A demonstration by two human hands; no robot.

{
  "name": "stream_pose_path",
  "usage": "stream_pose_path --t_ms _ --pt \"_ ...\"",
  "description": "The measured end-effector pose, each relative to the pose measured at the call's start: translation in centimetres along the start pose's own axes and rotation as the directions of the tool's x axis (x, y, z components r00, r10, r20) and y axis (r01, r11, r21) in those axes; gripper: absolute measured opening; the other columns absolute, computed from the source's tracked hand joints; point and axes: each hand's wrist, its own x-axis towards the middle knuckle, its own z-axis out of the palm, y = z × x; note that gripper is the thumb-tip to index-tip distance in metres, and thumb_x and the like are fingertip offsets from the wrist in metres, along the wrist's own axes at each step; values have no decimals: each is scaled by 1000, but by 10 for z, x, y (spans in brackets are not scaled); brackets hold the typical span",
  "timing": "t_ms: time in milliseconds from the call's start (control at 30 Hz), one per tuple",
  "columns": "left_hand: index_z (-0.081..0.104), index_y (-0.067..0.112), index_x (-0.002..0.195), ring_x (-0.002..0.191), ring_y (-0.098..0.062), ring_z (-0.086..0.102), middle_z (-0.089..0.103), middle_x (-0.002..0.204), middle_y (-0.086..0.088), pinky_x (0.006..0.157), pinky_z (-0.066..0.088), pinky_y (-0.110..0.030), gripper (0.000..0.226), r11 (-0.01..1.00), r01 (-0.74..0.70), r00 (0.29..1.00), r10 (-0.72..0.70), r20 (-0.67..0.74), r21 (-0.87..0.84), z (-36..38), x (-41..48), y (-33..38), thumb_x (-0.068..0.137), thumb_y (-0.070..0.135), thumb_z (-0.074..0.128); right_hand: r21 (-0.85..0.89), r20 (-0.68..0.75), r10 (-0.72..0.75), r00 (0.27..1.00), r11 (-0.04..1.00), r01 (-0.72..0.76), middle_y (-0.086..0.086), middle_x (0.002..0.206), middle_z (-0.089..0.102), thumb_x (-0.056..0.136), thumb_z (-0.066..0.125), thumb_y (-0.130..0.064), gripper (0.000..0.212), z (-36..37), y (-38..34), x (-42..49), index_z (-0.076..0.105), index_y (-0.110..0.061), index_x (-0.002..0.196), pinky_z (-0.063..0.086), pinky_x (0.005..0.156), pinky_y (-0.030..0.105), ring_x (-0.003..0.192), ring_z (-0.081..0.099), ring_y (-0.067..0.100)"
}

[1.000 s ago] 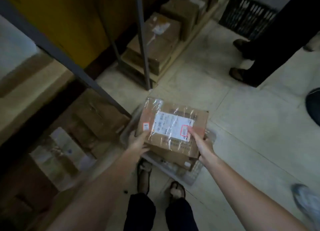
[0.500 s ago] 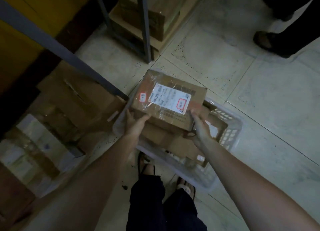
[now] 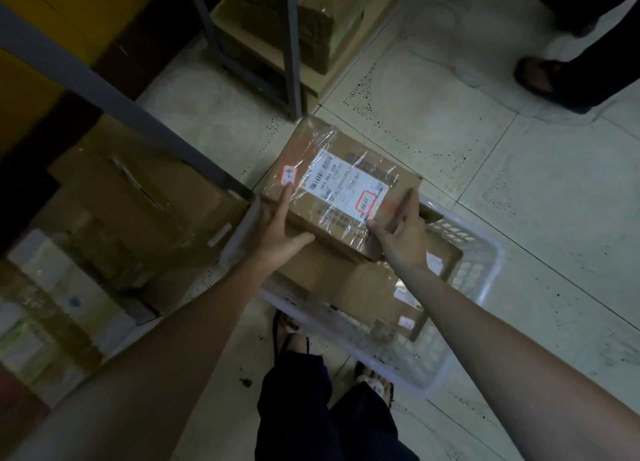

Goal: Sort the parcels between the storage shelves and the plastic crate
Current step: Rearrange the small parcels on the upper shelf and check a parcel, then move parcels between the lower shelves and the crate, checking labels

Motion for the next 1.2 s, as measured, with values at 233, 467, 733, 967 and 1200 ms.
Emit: stream_pose_path --t_ms 233,467,733,967,1200 --pt "-10 47 141 139 -34 20 3 155 -14 98 34 -41 95 946 -58 998 45 48 320 -12 -5 11 84 23 62 -418 218 -102 971 889 187 17 144 39 91 55 -38 75 -13 -8 10 8 -35 149 48 90 44 120 50 35" --pt "8 31 147 139 -32 21 4 156 -12 103 37 -45 83 816 -207 977 139 164 540 -16 -48 12 83 30 61 -700 130 -3 992 708 93 20 153 13 84 55 -55 77 -16 -38 4 14 -35 147 31 104 61 136 23 43" --pt "30 24 143 121 -28 47 39 144 -6 96 44 -40 62 935 100 965 -8 -260 341 -83 -204 49 87 30 55 -517 294 -308 905 745 421 15 149 31 88 59 -31 65 -48 -148 -92 29 -24 145 31 108 48 135 29 38" --pt "30 21 143 130 -26 40 40 144 -10 104 33 -36 64 931 223 802 -7 -598 288 -191 -375 146 86 31 56 -329 415 -679 606 509 795 8 144 41 86 62 -27 69 -80 -355 -244 29 -19 147 37 103 39 128 41 29" --pt "55 6 125 118 -27 53 57 127 -15 100 39 -33 48 972 66 598 143 -789 226 -290 -541 190 80 19 63 -121 431 -838 334 314 942 10 141 42 91 54 -34 57 -76 -475 -419 34 -14 141 40 96 42 128 39 28"
